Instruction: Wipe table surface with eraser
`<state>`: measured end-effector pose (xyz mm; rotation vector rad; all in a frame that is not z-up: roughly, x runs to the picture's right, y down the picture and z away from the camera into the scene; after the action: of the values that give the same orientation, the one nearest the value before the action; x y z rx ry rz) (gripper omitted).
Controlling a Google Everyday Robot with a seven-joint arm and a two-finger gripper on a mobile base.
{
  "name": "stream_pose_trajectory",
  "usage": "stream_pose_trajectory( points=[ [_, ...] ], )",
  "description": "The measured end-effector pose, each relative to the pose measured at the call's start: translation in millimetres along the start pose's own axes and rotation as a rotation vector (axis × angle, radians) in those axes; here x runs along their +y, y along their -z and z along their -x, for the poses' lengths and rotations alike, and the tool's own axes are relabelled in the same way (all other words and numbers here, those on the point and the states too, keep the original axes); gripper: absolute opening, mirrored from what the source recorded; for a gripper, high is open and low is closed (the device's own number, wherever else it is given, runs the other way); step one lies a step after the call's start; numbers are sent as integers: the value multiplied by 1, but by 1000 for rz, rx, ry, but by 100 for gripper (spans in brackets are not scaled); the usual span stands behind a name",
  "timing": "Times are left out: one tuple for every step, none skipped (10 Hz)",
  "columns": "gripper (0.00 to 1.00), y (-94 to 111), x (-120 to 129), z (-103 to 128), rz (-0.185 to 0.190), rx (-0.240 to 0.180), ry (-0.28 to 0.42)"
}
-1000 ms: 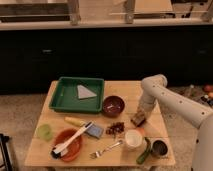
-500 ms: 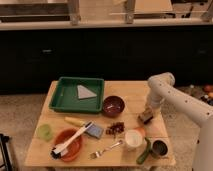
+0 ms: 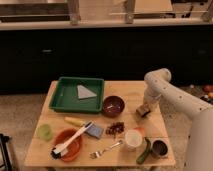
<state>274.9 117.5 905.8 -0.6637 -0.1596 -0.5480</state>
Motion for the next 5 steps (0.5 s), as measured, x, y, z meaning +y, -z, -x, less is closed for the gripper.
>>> stream_pose_trajectory(
  points=[
    [1,0,-7,10,-10,-17,21],
    [1,-2,-10,15,-12,-28,47],
    [1,-3,-13,23,-18,-48,73],
    [1,-3,-12,31,-15,-67,97],
    [1,-3,-10,37,-13,-77,111]
  ],
)
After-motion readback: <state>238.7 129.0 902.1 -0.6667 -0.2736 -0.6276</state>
